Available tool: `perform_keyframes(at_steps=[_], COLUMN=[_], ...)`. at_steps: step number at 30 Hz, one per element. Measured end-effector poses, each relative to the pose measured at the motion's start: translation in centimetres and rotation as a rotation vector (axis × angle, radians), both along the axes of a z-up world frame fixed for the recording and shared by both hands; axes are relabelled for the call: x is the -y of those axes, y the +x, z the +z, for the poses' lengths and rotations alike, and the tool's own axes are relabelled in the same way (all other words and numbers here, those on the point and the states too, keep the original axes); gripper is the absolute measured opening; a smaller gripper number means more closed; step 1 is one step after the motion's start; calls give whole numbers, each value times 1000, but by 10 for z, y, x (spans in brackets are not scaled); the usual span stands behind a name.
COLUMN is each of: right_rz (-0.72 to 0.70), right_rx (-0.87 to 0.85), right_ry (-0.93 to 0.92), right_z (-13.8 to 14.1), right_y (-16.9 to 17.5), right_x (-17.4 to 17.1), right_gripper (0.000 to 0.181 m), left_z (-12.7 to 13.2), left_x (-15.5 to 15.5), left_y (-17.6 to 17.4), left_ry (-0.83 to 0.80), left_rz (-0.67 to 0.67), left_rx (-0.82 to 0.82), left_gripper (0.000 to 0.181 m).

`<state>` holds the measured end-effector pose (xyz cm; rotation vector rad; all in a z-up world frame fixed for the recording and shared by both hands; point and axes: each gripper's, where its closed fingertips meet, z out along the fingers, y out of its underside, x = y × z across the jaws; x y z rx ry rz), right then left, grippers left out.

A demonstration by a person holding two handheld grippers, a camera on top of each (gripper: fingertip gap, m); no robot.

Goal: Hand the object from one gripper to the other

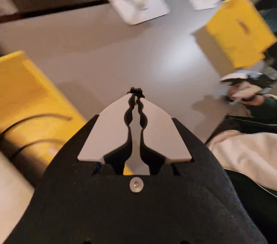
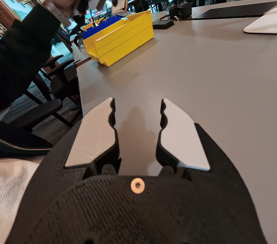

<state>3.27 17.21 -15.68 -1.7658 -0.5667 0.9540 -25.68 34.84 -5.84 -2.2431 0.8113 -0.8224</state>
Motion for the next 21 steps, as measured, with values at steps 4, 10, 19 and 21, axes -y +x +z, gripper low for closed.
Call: perform_keyframes(at_steps=[4, 10, 19, 21], right_rz=[34, 28, -172, -163], right_rx=[30, 104, 344, 239], right_ry=[44, 102, 91, 53], right_z=[4, 6, -14, -10], right_y=[-8, -4, 81, 80], right_x=[9, 15, -23, -23], right_gripper=[59, 58, 41, 40], left_z=[12, -33, -104, -119], left_x=[68, 133, 154, 158], left_y=[109, 212, 241, 242], left_ry=[81, 15, -36, -25], left_rz=[-281, -435, -439, -444], left_rx=[184, 273, 211, 169], left_gripper=[0, 0, 0, 0])
